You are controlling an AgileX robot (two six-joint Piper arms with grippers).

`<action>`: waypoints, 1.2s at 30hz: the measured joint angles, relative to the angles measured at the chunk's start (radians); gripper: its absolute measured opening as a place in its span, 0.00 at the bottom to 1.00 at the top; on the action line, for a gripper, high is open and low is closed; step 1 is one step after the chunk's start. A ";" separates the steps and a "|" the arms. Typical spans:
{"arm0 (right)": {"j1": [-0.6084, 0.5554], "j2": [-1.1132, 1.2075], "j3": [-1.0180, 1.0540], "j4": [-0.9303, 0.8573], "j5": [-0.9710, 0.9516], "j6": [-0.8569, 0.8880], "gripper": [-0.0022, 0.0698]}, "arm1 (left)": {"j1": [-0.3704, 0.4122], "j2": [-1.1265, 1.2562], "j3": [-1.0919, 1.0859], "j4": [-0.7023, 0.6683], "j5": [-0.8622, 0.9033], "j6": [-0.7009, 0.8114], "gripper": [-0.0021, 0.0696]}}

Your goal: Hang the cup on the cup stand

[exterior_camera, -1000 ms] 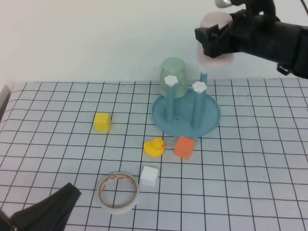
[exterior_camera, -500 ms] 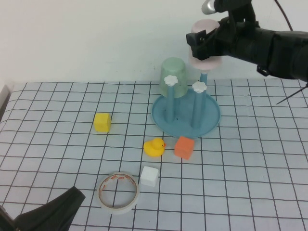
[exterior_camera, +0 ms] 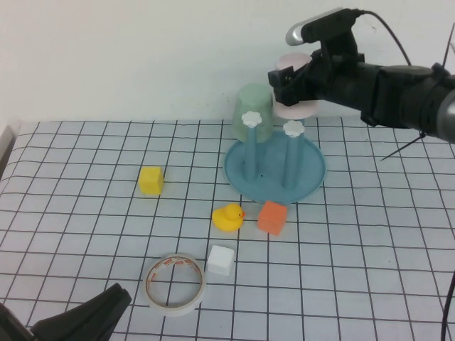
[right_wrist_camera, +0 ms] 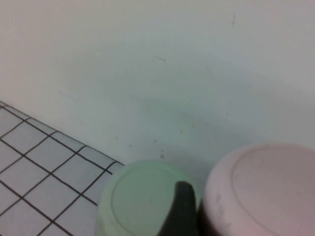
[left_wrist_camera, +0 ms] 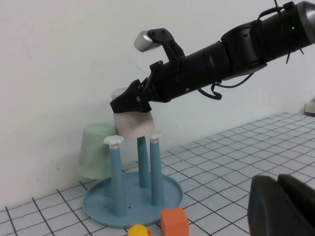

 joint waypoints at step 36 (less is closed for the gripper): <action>0.000 -0.650 0.463 0.002 -0.022 0.150 0.04 | 0.000 0.000 0.000 -0.615 -0.051 0.339 0.03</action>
